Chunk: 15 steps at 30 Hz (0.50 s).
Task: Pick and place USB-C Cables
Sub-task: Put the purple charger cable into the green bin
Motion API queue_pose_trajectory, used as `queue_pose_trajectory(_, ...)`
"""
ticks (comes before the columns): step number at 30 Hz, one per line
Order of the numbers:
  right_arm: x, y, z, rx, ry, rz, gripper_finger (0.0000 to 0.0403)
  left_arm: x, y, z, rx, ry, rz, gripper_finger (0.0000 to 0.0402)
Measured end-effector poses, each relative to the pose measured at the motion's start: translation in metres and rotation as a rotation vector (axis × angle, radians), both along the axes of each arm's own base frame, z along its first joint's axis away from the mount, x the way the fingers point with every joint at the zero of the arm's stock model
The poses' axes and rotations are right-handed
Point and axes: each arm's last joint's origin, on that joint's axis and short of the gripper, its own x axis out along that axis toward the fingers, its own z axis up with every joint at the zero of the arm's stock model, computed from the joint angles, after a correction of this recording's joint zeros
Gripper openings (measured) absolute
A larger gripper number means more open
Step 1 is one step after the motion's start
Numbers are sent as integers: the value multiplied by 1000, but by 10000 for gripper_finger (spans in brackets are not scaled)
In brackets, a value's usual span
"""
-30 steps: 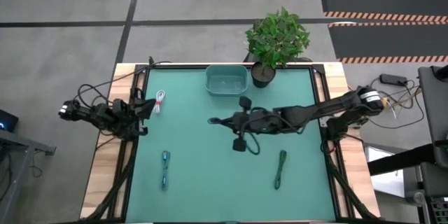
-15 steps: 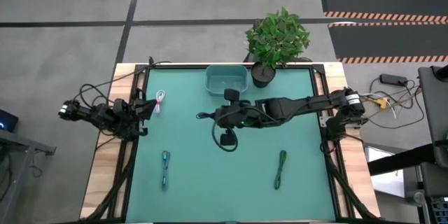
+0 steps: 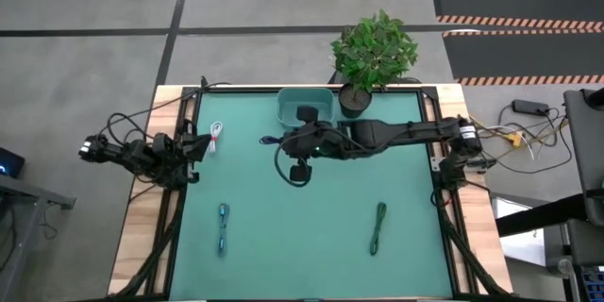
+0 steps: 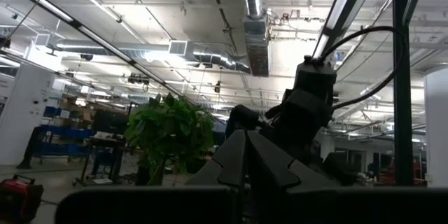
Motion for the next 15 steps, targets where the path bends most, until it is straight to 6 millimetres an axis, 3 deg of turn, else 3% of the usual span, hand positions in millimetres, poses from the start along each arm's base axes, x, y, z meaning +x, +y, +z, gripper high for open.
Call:
queue_pose_trajectory(10,25,1,4,-66,80,42,18,0,0,0,1,1,0,0)
queue_pose_trajectory(15,34,-9,11,-78,110,29,18,0,0,0,2,4,0,0)
